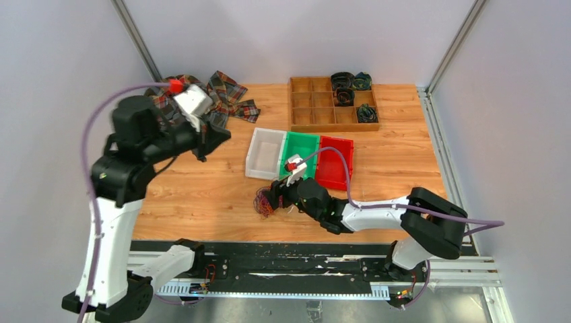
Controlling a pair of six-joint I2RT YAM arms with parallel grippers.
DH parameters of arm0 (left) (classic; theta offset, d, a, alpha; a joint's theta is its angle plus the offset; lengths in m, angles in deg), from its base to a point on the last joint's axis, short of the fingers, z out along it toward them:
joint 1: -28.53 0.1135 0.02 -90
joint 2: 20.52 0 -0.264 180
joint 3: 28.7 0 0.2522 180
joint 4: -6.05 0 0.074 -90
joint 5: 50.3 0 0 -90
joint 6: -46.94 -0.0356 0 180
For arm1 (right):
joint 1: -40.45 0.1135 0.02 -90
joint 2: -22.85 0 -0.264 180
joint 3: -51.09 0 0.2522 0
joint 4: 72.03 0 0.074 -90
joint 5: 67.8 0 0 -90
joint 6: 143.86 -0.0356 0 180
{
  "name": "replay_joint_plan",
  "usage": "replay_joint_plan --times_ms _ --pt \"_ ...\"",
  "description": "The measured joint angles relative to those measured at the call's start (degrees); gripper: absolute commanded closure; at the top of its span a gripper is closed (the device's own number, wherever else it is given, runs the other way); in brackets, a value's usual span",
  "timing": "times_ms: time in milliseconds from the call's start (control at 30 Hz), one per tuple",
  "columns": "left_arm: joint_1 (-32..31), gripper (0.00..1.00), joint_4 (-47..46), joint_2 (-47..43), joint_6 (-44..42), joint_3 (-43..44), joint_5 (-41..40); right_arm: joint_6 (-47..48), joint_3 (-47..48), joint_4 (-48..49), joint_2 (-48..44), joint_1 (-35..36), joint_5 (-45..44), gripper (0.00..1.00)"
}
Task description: Untangle the cables
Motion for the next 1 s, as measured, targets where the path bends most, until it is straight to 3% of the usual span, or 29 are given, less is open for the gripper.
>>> replay_joint_plan --times_ms 100,200,367,667,1000 --pt "0.04 0.57 -0.09 -1.22 -4.52 -13.75 -0.35 0.52 1.66 -0.90 -1.66 -0.24 1.14 0.51" --pt "-0.02 0.45 0.68 -0.22 -9.51 -25.07 -0.66 0.42 2.86 -3.80 -2.47 -0.28 2.16 0.59" --pt "-0.17 0.27 1.99 0.33 -15.87 -33.46 0.11 0.20 3.41 -10.05 -5.95 -1.49 2.97 0.55" --pt "-3.72 0.23 -3.43 7.89 -20.24 -40.83 2.71 -1.31 0.35 -18.25 -16.94 -4.50 2.19 0.55" --pt "-8.46 0.27 -13.92 15.96 -20.06 -47.04 3.69 -2.56 -1.40 -23.04 -20.61 -4.63 0.35 0.54"
